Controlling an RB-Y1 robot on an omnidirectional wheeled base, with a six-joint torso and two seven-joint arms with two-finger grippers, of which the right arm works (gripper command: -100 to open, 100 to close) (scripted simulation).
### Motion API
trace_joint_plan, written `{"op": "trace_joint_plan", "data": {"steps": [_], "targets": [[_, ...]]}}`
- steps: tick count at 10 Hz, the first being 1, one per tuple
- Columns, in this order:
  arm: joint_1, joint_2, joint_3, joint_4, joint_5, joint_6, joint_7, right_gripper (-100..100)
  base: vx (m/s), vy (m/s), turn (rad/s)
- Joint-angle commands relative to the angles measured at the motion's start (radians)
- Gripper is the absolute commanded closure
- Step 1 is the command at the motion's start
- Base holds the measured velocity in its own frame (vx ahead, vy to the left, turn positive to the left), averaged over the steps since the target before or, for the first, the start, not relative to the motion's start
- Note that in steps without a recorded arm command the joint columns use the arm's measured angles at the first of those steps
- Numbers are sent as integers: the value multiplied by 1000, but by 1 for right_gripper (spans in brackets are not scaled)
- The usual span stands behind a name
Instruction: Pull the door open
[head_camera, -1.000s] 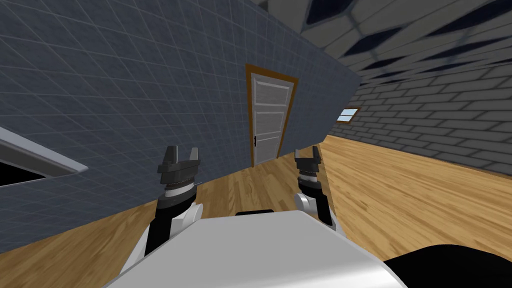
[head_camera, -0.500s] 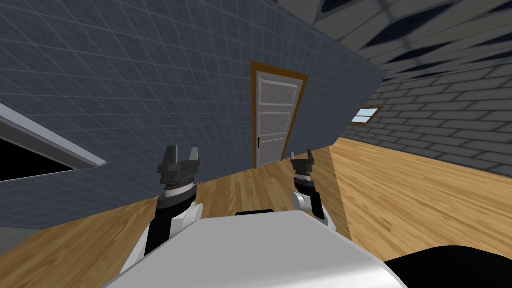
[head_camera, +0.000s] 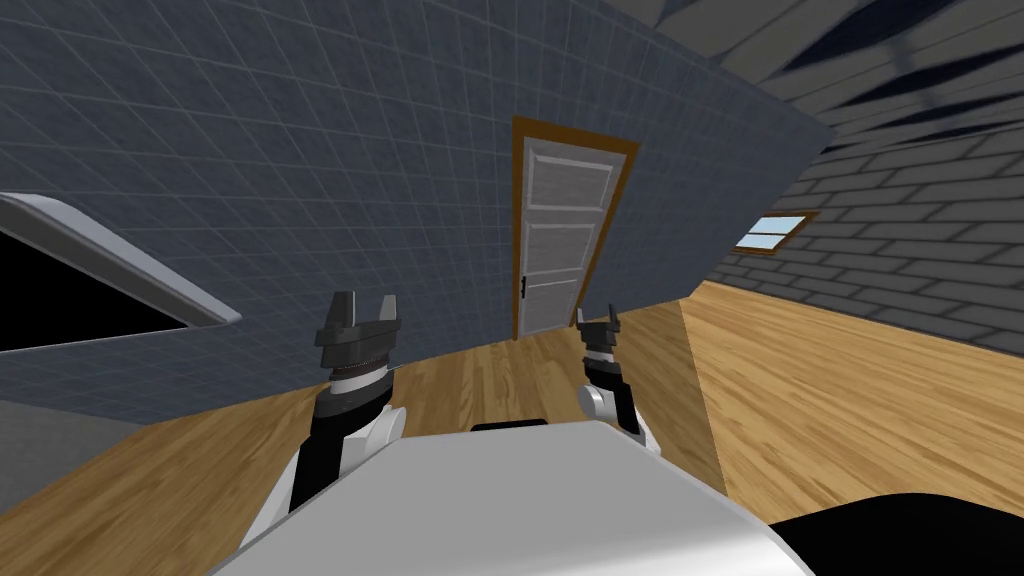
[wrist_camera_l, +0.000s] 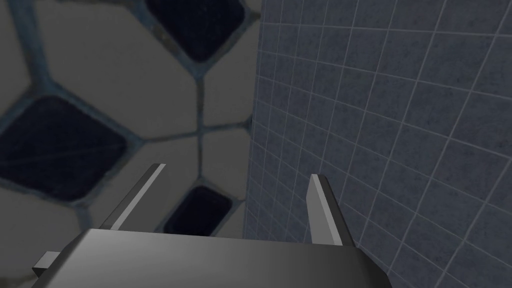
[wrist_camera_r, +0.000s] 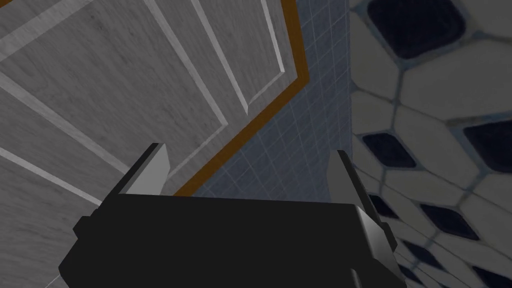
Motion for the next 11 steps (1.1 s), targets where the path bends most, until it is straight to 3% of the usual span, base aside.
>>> {"op": "trace_joint_plan", "data": {"steps": [1,11], "targets": [[-14,-6,6,44,-21,-12,-30,-100,79,-38,149],[-91,-35,52,291,-154,-69,-206,-100,90,-44,148]]}}
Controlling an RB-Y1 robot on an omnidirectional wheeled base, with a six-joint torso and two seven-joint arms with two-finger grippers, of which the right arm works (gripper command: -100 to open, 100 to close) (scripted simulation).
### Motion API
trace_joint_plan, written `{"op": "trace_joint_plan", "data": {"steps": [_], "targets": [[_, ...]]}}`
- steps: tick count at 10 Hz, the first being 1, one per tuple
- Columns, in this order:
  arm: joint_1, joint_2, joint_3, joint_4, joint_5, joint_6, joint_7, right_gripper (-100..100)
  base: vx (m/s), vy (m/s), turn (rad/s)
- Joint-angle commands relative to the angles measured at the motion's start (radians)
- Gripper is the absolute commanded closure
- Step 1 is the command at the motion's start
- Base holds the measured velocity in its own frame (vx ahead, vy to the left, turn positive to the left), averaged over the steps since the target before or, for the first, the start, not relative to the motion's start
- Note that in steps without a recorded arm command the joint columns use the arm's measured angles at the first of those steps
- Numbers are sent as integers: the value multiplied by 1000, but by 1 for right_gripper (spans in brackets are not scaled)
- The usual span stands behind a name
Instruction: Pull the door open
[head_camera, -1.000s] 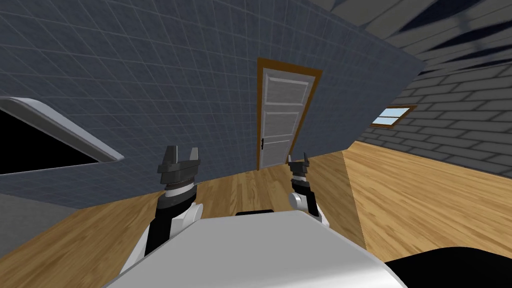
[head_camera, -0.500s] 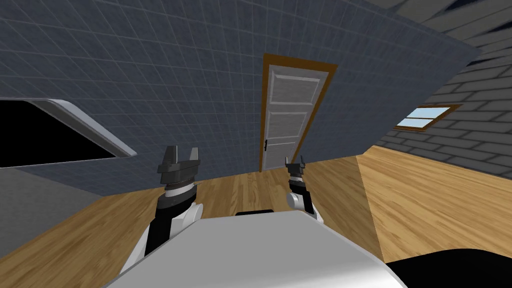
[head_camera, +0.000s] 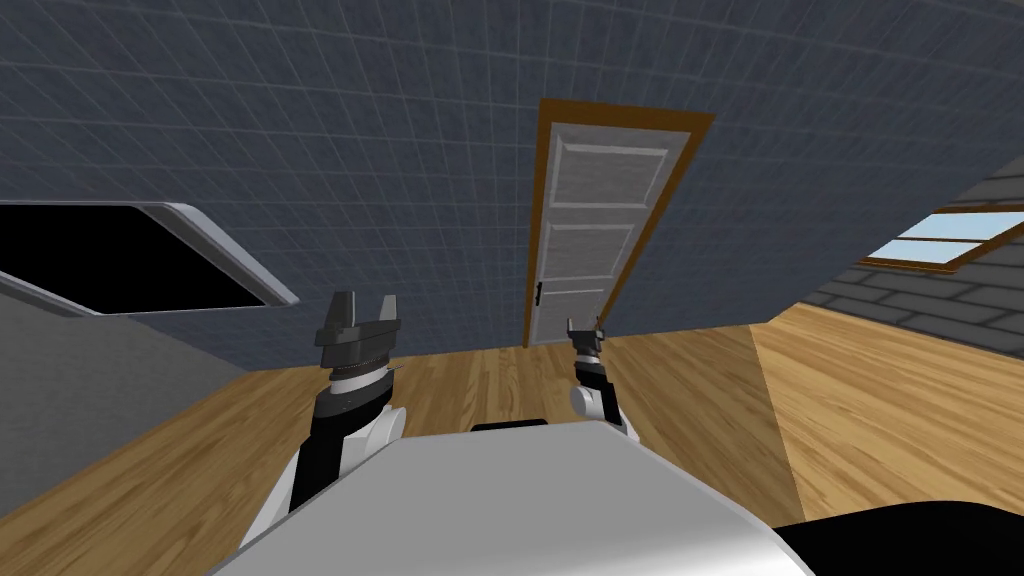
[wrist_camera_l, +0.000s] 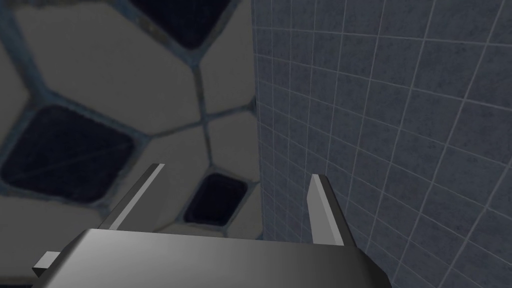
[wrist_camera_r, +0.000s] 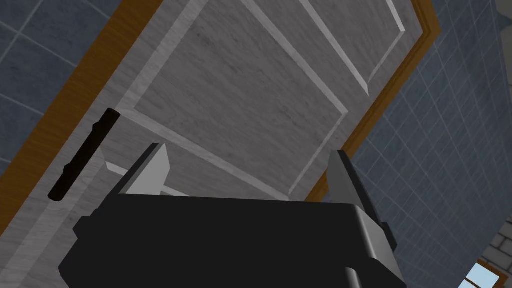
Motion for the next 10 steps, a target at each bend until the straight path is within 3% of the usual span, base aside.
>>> {"op": "trace_joint_plan", "data": {"steps": [1,2,10], "targets": [[-15,-4,9,49,-22,-14,-32,-100,88,-61,122],[-15,-4,9,49,-22,-14,-32,-100,56,-44,58],[-78,-25,48,258,-133,-62,-179,-100,72,-53,153]]}}
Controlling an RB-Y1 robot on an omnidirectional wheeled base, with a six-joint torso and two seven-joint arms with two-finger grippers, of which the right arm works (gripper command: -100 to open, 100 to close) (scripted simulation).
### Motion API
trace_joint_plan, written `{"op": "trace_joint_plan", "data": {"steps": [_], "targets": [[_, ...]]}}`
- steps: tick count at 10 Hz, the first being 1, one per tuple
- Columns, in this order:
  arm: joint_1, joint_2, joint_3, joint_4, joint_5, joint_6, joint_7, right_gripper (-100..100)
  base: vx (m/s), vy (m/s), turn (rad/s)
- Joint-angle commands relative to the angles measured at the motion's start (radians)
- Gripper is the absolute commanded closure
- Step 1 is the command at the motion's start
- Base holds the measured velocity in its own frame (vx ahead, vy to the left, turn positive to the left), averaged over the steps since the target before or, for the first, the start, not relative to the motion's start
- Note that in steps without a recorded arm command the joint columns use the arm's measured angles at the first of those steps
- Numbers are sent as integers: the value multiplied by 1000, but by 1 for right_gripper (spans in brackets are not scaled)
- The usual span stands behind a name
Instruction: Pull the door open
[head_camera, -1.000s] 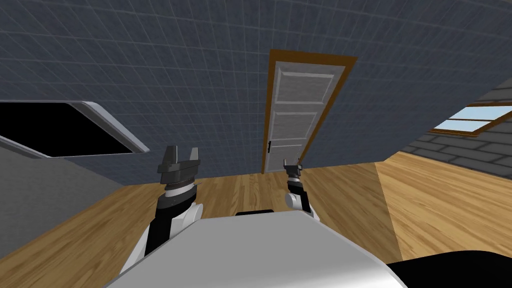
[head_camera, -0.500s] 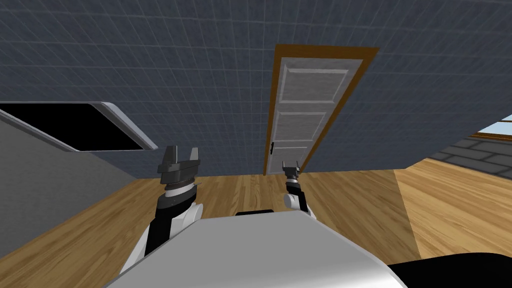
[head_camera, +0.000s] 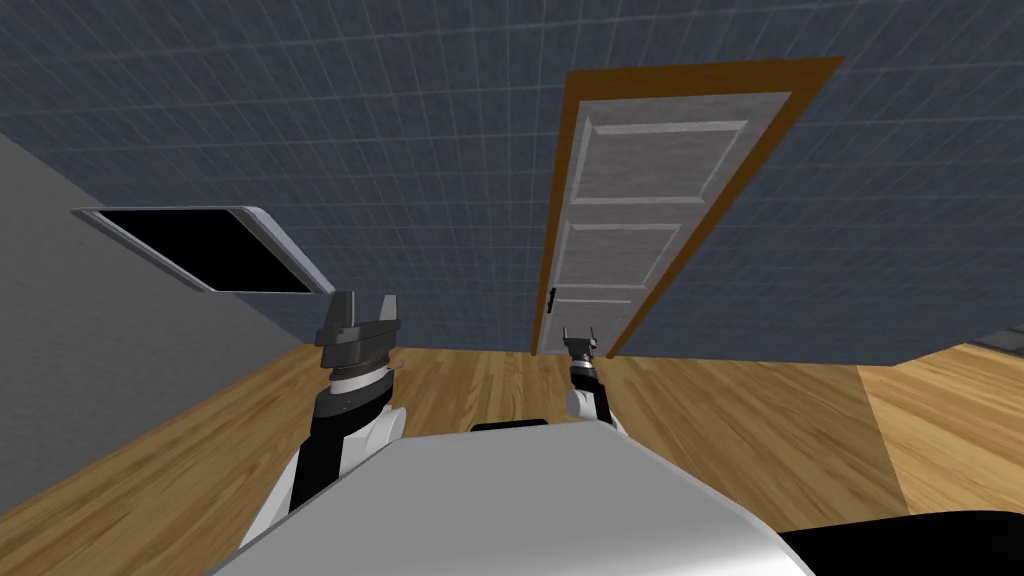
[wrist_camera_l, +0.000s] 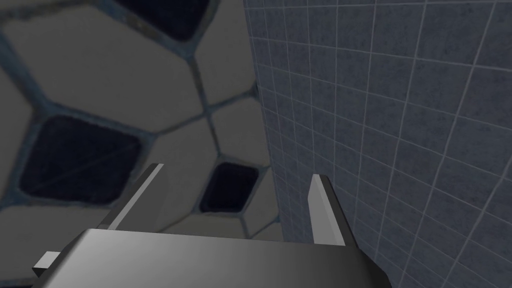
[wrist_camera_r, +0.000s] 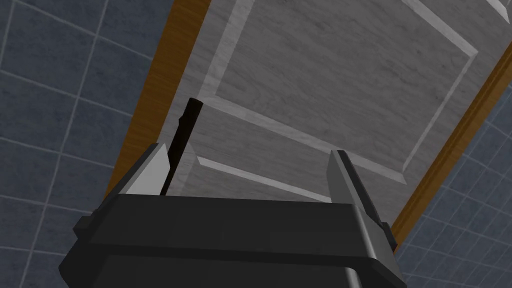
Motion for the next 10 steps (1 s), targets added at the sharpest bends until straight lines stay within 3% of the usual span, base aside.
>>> {"op": "trace_joint_plan", "data": {"steps": [1,10], "targets": [[-12,-5,9,46,-22,-14,-33,-100,76,-60,124],[-80,-26,50,265,-138,-64,-187,-100,74,-72,149]]}}
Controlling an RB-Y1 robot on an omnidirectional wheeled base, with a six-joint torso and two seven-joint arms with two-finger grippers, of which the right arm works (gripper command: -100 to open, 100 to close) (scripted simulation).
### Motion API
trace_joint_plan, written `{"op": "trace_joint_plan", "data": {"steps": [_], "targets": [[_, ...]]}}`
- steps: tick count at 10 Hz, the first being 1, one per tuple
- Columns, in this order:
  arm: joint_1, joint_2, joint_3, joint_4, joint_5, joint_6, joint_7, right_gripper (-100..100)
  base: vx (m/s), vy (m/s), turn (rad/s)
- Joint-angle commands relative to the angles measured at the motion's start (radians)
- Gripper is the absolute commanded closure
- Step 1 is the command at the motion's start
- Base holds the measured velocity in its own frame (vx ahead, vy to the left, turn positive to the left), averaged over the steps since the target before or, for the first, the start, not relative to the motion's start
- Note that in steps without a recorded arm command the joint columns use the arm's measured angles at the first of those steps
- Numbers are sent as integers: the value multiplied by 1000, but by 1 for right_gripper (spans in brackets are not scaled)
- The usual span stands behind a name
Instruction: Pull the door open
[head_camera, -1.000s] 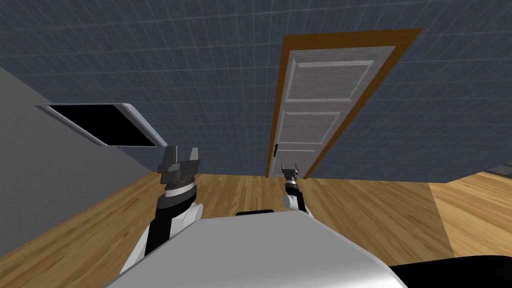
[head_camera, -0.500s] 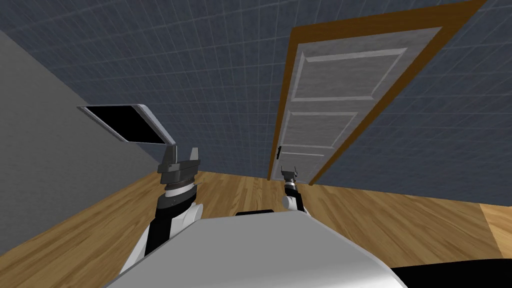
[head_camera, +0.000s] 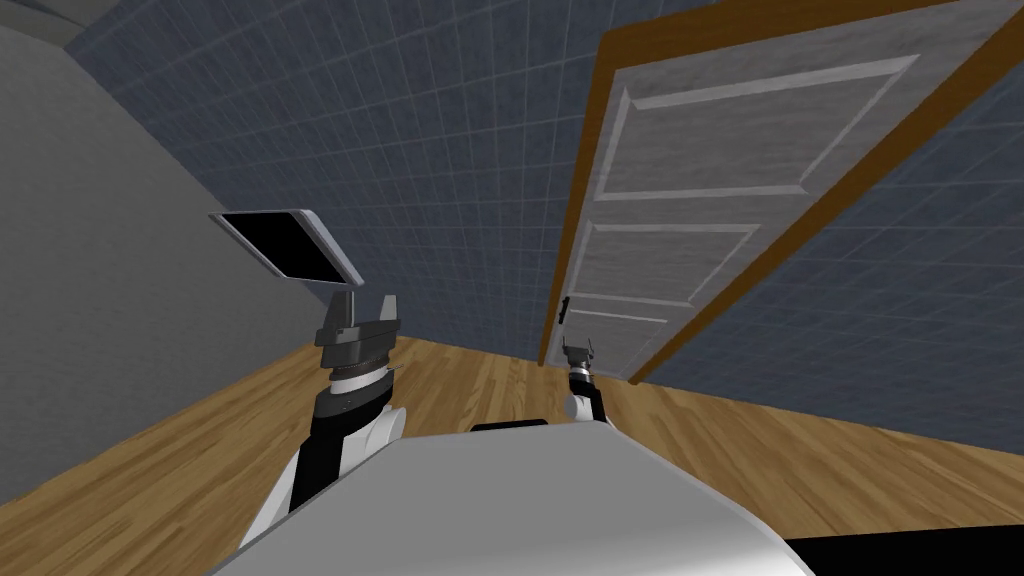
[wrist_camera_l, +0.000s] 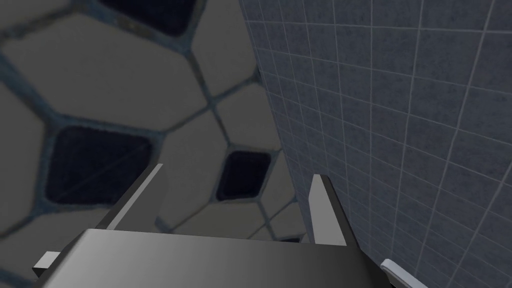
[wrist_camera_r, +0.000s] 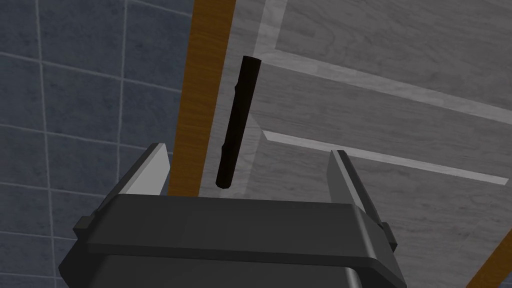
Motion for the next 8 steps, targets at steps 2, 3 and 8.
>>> {"op": "trace_joint_plan", "data": {"steps": [2,3,8], "targets": [[-21,-4,14,70,-43,-14,-52,-100,94,-106,204],[-33,-8,22,112,-65,-23,-81,-100,98,-118,199],[-75,-20,48,249,-138,-54,-177,-100,85,-112,165]]}}
